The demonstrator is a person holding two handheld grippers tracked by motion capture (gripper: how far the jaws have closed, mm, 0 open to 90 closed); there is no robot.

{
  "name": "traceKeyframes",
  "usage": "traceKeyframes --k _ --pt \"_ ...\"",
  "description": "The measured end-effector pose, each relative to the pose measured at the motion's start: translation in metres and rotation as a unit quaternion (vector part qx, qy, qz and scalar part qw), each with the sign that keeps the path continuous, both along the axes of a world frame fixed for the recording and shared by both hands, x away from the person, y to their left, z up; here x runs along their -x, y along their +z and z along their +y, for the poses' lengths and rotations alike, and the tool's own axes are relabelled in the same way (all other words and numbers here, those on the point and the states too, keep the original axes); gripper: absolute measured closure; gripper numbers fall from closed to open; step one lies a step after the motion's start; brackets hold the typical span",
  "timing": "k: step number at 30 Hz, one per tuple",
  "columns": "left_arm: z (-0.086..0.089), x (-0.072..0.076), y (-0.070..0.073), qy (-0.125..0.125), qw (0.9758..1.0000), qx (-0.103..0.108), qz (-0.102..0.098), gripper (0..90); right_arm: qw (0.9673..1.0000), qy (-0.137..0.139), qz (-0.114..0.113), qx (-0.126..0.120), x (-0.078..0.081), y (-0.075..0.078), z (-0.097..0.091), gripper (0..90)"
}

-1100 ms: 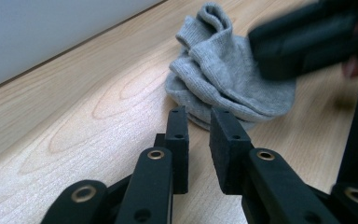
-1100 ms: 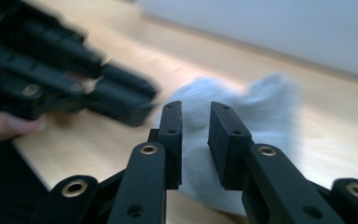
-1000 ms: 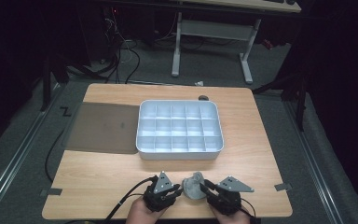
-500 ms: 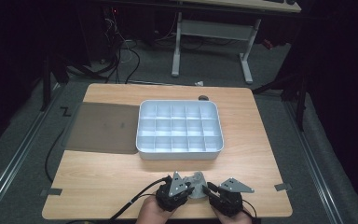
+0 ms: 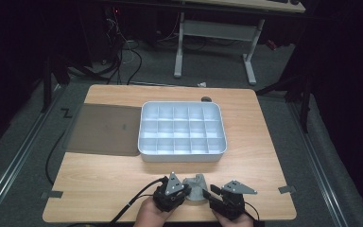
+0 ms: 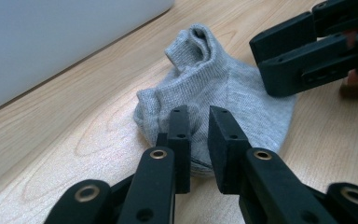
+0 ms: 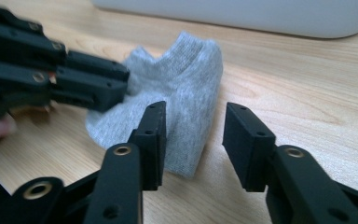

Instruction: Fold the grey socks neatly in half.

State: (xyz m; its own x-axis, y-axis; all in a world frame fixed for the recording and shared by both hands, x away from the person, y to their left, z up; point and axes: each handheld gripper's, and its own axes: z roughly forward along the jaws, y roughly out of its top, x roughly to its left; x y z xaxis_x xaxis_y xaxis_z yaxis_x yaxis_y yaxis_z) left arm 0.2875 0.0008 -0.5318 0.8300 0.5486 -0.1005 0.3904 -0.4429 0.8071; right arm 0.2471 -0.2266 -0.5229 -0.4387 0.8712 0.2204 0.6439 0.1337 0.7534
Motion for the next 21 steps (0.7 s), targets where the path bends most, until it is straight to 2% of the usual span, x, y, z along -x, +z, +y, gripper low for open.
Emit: traceKeyframes --k 4,7,10,11,15,17,18,19,21 --pt "0.000 0.000 0.000 -0.001 1.0000 0.001 0.001 79.4 0.9999 0.000 0.015 -0.002 -0.002 -0.003 0.001 54.2" --pt "0.000 -0.001 0.000 0.000 1.0000 0.002 0.003 79.5 0.9992 -0.002 0.032 -0.023 -0.004 -0.005 0.002 52.6" --pt "0.001 -0.001 0.000 0.000 1.0000 0.003 0.004 79.5 0.9994 0.002 0.033 -0.013 -0.004 -0.008 0.004 53.6" --pt "0.001 -0.001 0.000 0.000 1.0000 0.004 0.005 79.5 0.9993 0.003 0.035 -0.014 -0.004 -0.008 0.005 57.5" --pt "0.001 -0.001 0.000 0.001 1.0000 0.004 0.005 79.5 0.9993 0.005 0.035 -0.013 -0.003 -0.009 0.007 62.0" --pt "0.001 -0.001 0.000 0.002 1.0000 0.005 0.005 79.5 0.9992 0.007 0.035 -0.019 -0.003 -0.009 0.008 65.1" --pt "0.001 -0.001 0.000 0.003 1.0000 0.005 0.005 79.6 0.9984 0.006 0.042 -0.037 -0.003 -0.011 0.006 70.4" --pt "0.001 -0.001 0.000 0.003 1.0000 0.005 0.005 79.5 0.9984 0.006 0.042 -0.037 -0.003 -0.011 0.006 70.4" --pt "0.000 -0.001 0.000 0.005 1.0000 0.005 0.004 79.5 0.9985 0.007 0.038 -0.040 -0.002 -0.011 0.005 78.6"
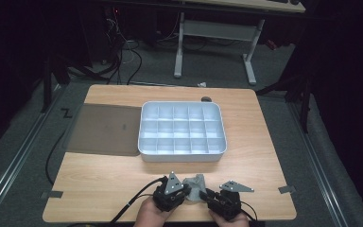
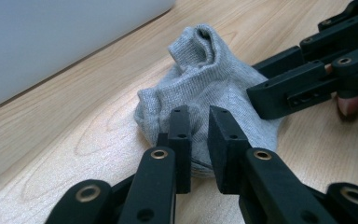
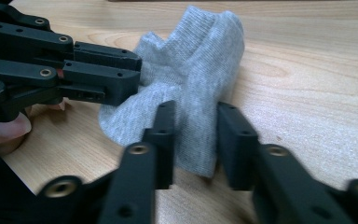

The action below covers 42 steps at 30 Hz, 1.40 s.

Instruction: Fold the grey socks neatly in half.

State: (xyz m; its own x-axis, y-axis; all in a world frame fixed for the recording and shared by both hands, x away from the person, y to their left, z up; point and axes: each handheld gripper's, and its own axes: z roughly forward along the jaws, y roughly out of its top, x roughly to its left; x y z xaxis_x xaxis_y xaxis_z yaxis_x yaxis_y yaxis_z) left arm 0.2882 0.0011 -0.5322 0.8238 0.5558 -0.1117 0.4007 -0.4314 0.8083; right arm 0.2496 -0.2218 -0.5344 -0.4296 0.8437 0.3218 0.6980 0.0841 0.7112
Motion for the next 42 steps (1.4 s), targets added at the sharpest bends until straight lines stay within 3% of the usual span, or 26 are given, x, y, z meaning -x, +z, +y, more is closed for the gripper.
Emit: traceKeyframes --k 7,13,17,19,20,21,24,26,27,29,32,34,36,40,42 --pt "-0.004 0.008 0.005 -0.006 0.9999 0.003 -0.013 74.6 0.9993 -0.009 -0.019 0.031 0.003 0.003 0.006 81.9" --pt "-0.011 0.014 0.007 -0.026 0.9990 0.018 -0.030 77.2 0.9992 -0.012 -0.019 0.033 0.002 0.003 0.006 81.9" --pt "-0.015 0.013 0.007 -0.028 0.9990 0.019 -0.029 78.0 0.9991 -0.012 -0.021 0.034 0.002 0.003 0.006 82.0" --pt "-0.010 0.015 0.016 -0.020 0.9984 0.031 -0.044 78.3 0.9991 -0.012 -0.021 0.035 0.002 0.003 0.006 82.0" --pt "-0.010 0.015 0.016 -0.020 0.9984 0.031 -0.044 78.2 0.9991 -0.012 -0.021 0.035 0.002 0.003 0.006 82.0" --pt "-0.005 0.015 0.023 -0.012 0.9977 0.053 -0.041 78.3 0.9990 -0.012 -0.022 0.036 0.003 0.003 0.006 82.0" --pt "-0.007 0.019 0.026 -0.020 0.9972 0.062 -0.037 78.7 0.9990 -0.013 -0.021 0.036 0.003 0.003 0.006 82.0" --pt "-0.014 0.022 0.020 -0.031 0.9979 0.046 -0.034 78.7 0.9991 -0.014 -0.021 0.035 0.002 0.003 0.006 82.0" --pt "-0.021 0.021 0.012 -0.036 0.9986 0.025 -0.030 78.8 0.9991 -0.013 -0.020 0.033 0.002 0.003 0.006 82.0" --pt "-0.023 0.020 0.008 -0.038 0.9988 0.016 -0.027 78.8 0.9992 -0.012 -0.019 0.034 0.002 0.004 0.006 82.1" --pt "-0.023 0.016 0.002 -0.029 0.9992 0.007 -0.027 79.2 0.9992 -0.011 -0.020 0.033 0.002 0.004 0.005 82.2" --pt "-0.022 0.014 0.002 -0.019 0.9992 -0.010 -0.033 79.5 0.9993 -0.009 -0.020 0.031 0.003 0.004 0.005 82.2" --pt "-0.019 0.012 0.002 -0.013 0.9995 -0.008 -0.027 79.4 0.9994 -0.007 -0.019 0.028 0.003 0.005 0.005 82.3" --pt "-0.016 0.015 0.004 -0.006 0.9991 -0.007 -0.042 80.5 0.9995 -0.003 -0.020 0.025 0.004 0.008 0.004 82.3" --pt "-0.015 0.014 0.003 -0.007 0.9993 -0.007 -0.037 80.6 0.9997 -0.001 -0.014 0.017 0.005 0.010 0.002 82.3"
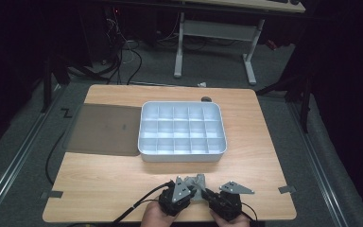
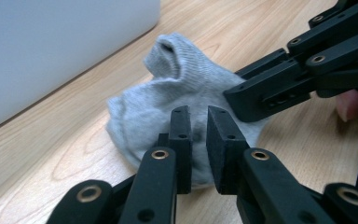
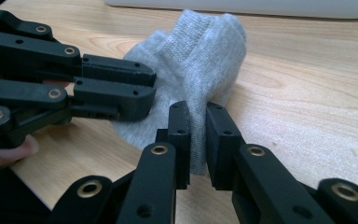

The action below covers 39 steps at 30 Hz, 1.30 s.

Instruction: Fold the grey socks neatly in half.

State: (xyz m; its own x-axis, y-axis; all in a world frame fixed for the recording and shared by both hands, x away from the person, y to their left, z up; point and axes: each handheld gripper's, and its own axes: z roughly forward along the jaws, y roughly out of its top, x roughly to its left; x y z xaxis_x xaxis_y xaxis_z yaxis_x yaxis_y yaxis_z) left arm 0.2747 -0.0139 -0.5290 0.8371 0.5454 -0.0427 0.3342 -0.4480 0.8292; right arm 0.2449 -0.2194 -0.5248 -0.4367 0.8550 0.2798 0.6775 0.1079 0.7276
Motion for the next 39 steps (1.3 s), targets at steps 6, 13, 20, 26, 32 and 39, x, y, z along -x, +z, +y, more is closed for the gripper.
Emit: traceKeyframes --k 6,13,20,26,32,39 --pt "-0.002 -0.003 -0.003 -0.003 0.9999 -0.008 0.011 81.9 1.0000 0.003 0.005 -0.006 0.000 -0.001 -0.001 80.1" --pt "-0.002 -0.004 -0.003 -0.004 0.9998 -0.008 0.016 82.9 0.9992 -0.012 -0.031 -0.023 0.003 0.019 -0.019 77.2" --pt "-0.001 -0.006 -0.003 -0.004 0.9996 0.000 0.027 83.0 0.9986 -0.031 -0.014 0.039 -0.012 0.006 -0.025 90.0" --pt "0.000 -0.007 -0.003 -0.001 0.9995 0.001 0.031 83.0 0.9981 0.004 0.003 0.062 -0.021 -0.005 -0.009 90.0" --pt "0.001 -0.008 -0.003 0.000 0.9994 0.003 0.034 83.1 0.9986 0.022 0.005 0.048 -0.018 -0.006 -0.003 90.0" --pt "0.001 -0.010 -0.003 -0.002 0.9991 0.006 0.042 83.1 0.9992 0.033 -0.012 0.016 -0.011 0.000 0.000 90.0"
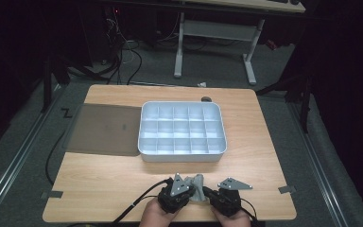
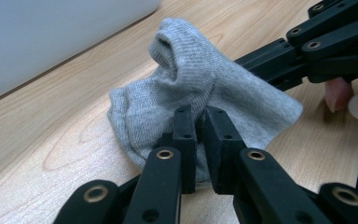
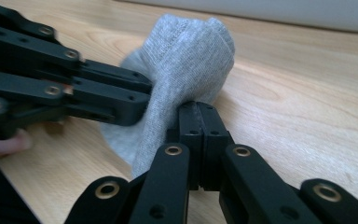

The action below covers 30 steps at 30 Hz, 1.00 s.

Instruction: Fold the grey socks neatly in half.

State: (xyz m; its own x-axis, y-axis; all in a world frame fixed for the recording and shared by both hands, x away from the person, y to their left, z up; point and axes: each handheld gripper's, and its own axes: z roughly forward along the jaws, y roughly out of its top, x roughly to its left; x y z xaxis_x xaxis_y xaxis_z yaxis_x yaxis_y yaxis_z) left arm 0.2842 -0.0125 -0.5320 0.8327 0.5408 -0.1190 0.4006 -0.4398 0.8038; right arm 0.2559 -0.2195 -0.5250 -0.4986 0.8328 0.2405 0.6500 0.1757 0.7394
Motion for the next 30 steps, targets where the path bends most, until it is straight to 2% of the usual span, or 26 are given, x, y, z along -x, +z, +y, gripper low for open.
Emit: traceKeyframes --k 4,9,11,13,16,27,30 --pt "0.001 -0.003 0.000 -0.003 0.9999 0.005 0.013 83.1 0.9998 0.014 -0.010 -0.009 0.002 0.003 0.005 90.0" --pt "0.002 -0.006 0.000 -0.006 0.9996 0.010 0.025 82.8 0.9998 0.014 -0.014 -0.009 0.001 0.004 0.008 90.0" --pt "0.002 -0.006 0.002 -0.009 0.9996 0.011 0.024 77.5 0.9998 0.014 -0.015 -0.008 0.001 0.004 0.007 90.0" --pt "0.003 -0.004 0.002 -0.010 0.9996 0.016 0.020 74.9 0.9999 0.006 -0.015 -0.001 0.000 0.003 0.006 90.0" --pt "0.006 -0.003 0.005 -0.012 0.9997 0.019 0.012 71.0 1.0000 0.001 -0.009 -0.004 -0.002 0.001 0.003 90.0" --pt "0.017 0.001 0.012 -0.007 0.9993 0.038 -0.003 69.2 1.0000 0.002 -0.008 0.004 -0.003 -0.002 0.004 90.0" --pt "0.025 0.000 0.015 0.006 0.9991 0.042 -0.010 69.5 1.0000 0.001 -0.008 0.005 -0.002 -0.002 0.004 90.0"
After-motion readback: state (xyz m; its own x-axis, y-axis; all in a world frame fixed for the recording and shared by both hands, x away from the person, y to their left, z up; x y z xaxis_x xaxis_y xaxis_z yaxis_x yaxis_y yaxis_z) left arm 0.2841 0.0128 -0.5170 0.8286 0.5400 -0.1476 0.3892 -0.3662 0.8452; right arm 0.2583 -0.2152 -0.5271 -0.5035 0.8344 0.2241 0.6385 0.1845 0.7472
